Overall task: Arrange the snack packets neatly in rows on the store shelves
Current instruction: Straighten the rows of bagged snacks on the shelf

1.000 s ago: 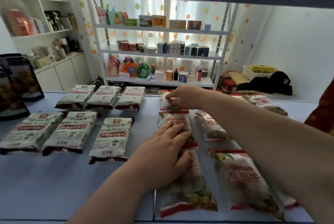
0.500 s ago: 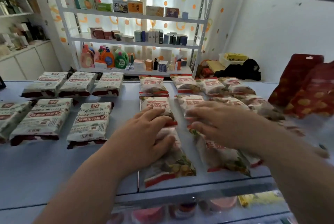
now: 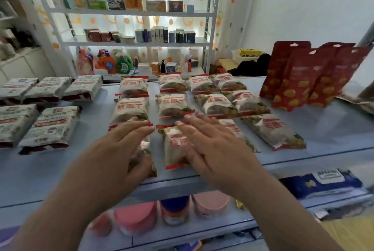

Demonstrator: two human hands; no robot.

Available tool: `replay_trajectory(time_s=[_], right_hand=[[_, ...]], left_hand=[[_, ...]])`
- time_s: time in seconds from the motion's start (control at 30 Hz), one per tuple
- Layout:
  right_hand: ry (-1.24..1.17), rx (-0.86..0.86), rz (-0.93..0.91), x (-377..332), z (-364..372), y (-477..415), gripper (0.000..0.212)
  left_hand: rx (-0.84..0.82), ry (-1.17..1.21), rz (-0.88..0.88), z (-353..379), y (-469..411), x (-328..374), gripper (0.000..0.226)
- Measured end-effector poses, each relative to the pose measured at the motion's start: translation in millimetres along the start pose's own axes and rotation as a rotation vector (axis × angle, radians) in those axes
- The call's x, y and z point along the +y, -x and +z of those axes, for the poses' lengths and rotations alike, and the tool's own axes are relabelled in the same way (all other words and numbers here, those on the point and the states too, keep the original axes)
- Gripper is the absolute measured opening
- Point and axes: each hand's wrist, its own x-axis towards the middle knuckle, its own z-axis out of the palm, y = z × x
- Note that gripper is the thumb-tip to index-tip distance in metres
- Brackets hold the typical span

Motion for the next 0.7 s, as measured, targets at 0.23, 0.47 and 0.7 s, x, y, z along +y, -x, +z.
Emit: replay_trajectory(time_s=[0.23,0.47,0.7], right_hand=[[0.033,-0.077,0.134,62.4,-5.5,41.4,0.057],[0.019,-0.012,0.095,68.5,-8.3,58.9,0.058],[-0.018,-0.047,0.036,72.8,-16.4,62.9,0.06]], left_hand=[[-0.084,-0.179,0.067,40.3,-18.6,83.4,0.062],[-0.084,-0.226,-0.011,52.9,-16.6,97.6,0.054],[0.015,-0.087,0.062,42.4,-61.4,117.9,0.045]])
